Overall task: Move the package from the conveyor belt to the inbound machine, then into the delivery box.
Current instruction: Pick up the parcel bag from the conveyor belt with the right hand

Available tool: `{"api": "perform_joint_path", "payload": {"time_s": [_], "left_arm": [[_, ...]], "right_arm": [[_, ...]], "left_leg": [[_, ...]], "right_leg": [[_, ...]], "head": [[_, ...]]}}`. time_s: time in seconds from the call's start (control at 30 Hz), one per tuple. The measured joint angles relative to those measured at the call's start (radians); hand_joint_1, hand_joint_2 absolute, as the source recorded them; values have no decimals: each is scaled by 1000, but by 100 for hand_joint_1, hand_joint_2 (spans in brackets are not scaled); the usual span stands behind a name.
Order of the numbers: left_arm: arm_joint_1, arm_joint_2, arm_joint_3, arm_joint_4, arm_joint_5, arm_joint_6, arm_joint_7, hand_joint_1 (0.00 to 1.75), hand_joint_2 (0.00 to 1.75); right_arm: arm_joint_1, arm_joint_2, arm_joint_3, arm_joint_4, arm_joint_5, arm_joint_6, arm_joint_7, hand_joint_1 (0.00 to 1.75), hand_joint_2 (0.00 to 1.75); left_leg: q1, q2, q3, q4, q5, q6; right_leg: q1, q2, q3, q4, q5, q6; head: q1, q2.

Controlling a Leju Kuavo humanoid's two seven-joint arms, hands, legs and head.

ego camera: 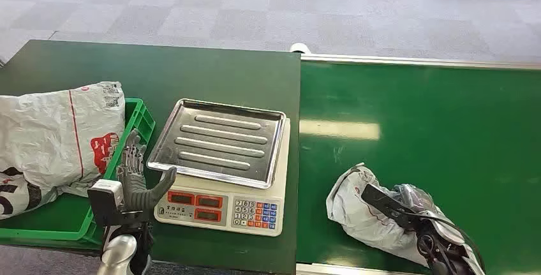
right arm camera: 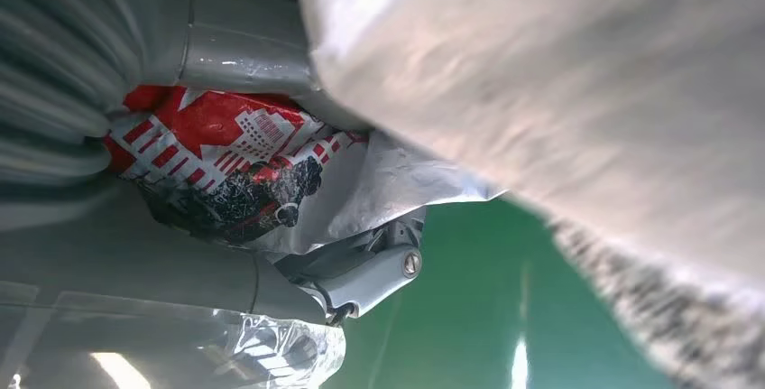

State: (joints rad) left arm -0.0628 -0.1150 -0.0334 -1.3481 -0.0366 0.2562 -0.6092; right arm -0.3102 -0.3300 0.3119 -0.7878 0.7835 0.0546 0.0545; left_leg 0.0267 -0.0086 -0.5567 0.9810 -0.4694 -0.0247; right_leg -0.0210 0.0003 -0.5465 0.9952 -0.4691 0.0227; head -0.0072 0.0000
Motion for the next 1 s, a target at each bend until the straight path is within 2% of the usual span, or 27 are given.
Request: {"api": "perform_joint_path", "payload": {"time_s": [0.33,0.5,0.67,0.83,1.0], "left_arm": [[55,0,19,-69,25,16,-29,0,175],[65,-3,32,-93,72,41,-77,0,175],[70,-8,47,-141,99,78,-89,0,175],[67,-20,68,-202,109,98,-90,0,175],[57,-30,78,-230,110,98,-90,0,175]], "right_arm": [[-27,2,-39,-122,-84,-134,-104,175,175],[-42,12,-76,-243,-150,-215,-252,175,175],[-79,23,-109,-391,-203,-300,-355,175,175],[-81,27,-157,-579,-245,-372,-407,175,175],[-102,31,-173,-700,-251,-375,-426,175,175]], "left_leg": [[0,1,-4,0,0,0],[0,2,-6,0,0,0],[0,1,-7,0,1,0],[0,1,-8,0,1,0],[0,1,-8,0,1,0]], "right_leg": [[0,0,-5,1,0,0],[0,1,-8,1,0,0],[0,0,-8,1,0,0],[0,0,-10,1,0,0],[0,0,-10,1,0,0]], "head": [[0,0],[0,0],[0,0],[0,0],[0,0]]}}
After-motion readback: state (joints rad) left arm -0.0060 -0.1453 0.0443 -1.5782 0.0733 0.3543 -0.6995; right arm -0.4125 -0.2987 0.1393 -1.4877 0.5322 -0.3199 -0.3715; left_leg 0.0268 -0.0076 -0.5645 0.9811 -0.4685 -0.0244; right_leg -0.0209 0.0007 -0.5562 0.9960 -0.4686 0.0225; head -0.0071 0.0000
